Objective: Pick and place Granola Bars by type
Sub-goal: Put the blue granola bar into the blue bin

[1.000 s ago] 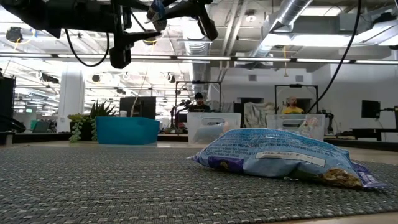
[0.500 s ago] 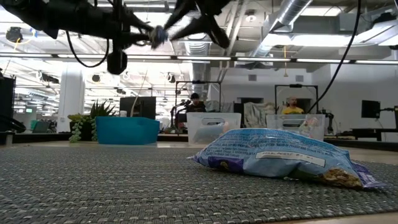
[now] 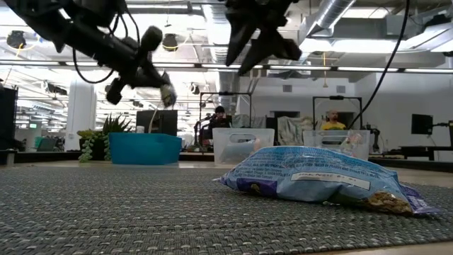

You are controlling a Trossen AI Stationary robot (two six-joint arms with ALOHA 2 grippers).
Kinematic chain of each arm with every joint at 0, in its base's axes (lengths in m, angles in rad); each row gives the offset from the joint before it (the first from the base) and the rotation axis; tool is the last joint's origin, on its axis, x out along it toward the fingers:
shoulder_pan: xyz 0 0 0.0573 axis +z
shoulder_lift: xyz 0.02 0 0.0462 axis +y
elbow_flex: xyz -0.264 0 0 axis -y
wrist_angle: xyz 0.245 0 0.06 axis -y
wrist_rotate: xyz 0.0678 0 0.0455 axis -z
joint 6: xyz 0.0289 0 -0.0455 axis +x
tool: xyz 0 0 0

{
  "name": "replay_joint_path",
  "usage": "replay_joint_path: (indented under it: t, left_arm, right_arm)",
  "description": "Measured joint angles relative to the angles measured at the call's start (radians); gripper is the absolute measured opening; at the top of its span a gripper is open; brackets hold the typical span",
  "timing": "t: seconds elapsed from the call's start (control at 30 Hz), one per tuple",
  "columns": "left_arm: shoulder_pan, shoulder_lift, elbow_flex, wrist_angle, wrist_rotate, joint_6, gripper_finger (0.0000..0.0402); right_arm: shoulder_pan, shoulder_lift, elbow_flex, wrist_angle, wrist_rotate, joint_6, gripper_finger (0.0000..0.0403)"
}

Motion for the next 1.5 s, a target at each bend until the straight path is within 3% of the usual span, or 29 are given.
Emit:
replay_joint_path:
  t: [0.17, 0.43, 0.67, 0.93, 1.03, 1.3, 1.43, 1.5]
  left_arm:
    - [0.108, 0.000, 0.000, -0.161, 0.003, 0.061, 0.0016]
    - [0.188, 0.000, 0.000, -0.193, 0.096, 0.212, 0.0088]
    - [0.217, -0.007, 0.000, -0.199, 0.150, 0.170, 0.0144]
    - [0.218, -0.049, 0.001, -0.188, 0.190, 0.187, 0.0154]
    - [0.216, -0.078, 0.000, -0.177, 0.259, 0.173, 0.0153]
    - [0.106, -0.221, 0.001, -0.004, 0.664, 0.306, 0.0153]
    - [-0.028, -0.305, 0.013, -0.039, 0.681, 0.304, 0.0153]
    - [-0.113, -0.328, 0.032, -0.058, 0.641, 0.304, 0.0153]
  right_arm:
    - [0.027, 0.000, 0.000, -0.057, 0.014, 0.026, 0.0118]
    - [0.039, 0.000, 0.000, -0.062, 0.012, 0.026, 0.0118]
    - [0.058, -0.013, 0.000, -0.045, 0.008, 0.028, 0.0118]
    - [0.109, -0.052, 0.000, -0.039, 0.012, 0.039, 0.0118]
    - [0.134, -0.052, 0.000, -0.041, 0.011, 0.056, 0.0118]
    - [0.259, -0.051, -0.005, -0.087, -0.041, 0.108, 0.0118]
    - [0.301, -0.049, -0.027, -0.082, -0.054, 0.135, 0.0118]
    - [0.316, -0.042, -0.027, -0.073, -0.070, 0.132, 0.0118]
